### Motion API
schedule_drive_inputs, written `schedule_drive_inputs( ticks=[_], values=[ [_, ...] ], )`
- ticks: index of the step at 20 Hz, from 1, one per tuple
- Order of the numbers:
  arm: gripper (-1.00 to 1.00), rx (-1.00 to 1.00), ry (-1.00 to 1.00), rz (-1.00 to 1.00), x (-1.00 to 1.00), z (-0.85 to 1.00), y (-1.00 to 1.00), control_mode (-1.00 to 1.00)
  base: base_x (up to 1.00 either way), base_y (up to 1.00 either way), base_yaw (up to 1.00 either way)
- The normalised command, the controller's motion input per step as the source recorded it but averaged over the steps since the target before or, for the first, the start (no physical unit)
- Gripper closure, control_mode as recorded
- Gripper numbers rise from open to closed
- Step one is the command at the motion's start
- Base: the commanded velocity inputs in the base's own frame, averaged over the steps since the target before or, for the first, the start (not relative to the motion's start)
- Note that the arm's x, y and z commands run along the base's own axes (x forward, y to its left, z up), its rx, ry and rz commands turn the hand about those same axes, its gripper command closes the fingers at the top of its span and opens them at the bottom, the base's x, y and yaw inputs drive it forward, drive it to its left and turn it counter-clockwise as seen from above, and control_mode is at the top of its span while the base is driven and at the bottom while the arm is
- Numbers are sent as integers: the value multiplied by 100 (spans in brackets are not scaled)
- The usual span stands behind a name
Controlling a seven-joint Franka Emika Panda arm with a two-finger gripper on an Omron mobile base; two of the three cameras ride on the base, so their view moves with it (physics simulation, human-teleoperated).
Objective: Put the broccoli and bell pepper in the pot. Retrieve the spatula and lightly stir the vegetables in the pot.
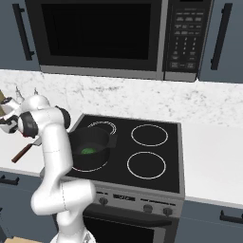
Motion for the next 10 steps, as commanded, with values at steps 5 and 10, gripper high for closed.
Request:
schedule_drive_inputs(
  ticks=[5, 10],
  values=[
    [100, -6, 12, -2, 2, -15, 0, -100, 0, 0, 0],
    [100, 0, 3, -1, -6, 8, -15, -100, 0, 0, 0]
  ],
)
